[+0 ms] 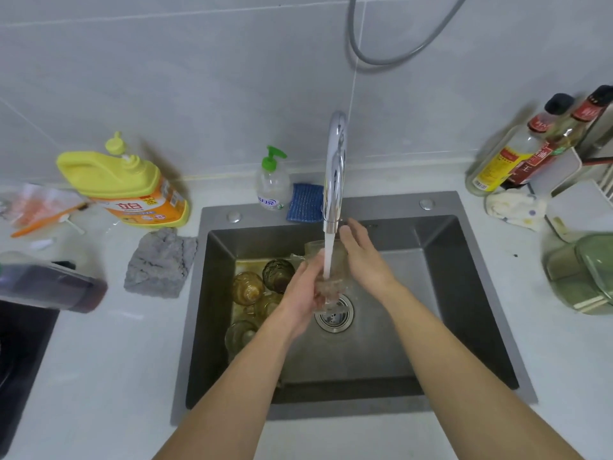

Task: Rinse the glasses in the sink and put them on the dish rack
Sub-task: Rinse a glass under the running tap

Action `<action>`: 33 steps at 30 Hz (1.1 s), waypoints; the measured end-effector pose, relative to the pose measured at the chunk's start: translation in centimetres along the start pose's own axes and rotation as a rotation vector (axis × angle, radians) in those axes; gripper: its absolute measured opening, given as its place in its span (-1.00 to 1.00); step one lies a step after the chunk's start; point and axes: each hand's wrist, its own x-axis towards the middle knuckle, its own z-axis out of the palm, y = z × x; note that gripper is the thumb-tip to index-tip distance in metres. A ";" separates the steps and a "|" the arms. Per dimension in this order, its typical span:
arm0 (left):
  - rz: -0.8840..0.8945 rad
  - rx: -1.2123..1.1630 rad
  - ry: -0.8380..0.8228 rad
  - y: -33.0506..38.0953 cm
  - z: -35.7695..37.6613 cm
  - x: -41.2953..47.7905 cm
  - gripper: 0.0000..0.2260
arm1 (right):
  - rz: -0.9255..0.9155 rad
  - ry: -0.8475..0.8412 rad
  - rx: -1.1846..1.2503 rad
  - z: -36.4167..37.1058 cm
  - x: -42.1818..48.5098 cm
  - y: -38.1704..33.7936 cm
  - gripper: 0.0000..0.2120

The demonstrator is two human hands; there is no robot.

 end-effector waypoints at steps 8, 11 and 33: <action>0.000 0.010 0.147 -1.6 1.3 0.0 -0.23 | -0.004 -0.012 0.218 3.8 -4.8 4.2 -0.33; 0.017 -0.007 0.165 -2.0 1.2 -0.1 -0.24 | -0.013 -0.039 0.261 3.8 -4.7 4.3 -0.17; -0.021 0.070 0.292 -0.3 1.7 -1.2 -0.51 | 0.043 -0.031 0.111 3.8 -3.6 3.2 -0.52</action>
